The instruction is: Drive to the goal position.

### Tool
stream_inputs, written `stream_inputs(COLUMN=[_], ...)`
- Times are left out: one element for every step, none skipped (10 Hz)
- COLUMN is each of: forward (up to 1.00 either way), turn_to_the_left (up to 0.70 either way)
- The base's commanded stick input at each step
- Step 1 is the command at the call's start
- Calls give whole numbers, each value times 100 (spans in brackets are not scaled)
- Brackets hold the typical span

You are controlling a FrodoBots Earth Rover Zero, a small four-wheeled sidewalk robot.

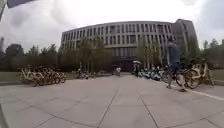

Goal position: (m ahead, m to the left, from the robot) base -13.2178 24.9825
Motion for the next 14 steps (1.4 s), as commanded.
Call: stream_inputs(forward=[0, 0, 0, 0, 0, 0, 0, 0, 0, 0, 0, 0, 0, 0], turn_to_the_left=[70, 70, 70, 70, 70, 70, 70, 70, 70, 70, 70, 70, 70, 70])
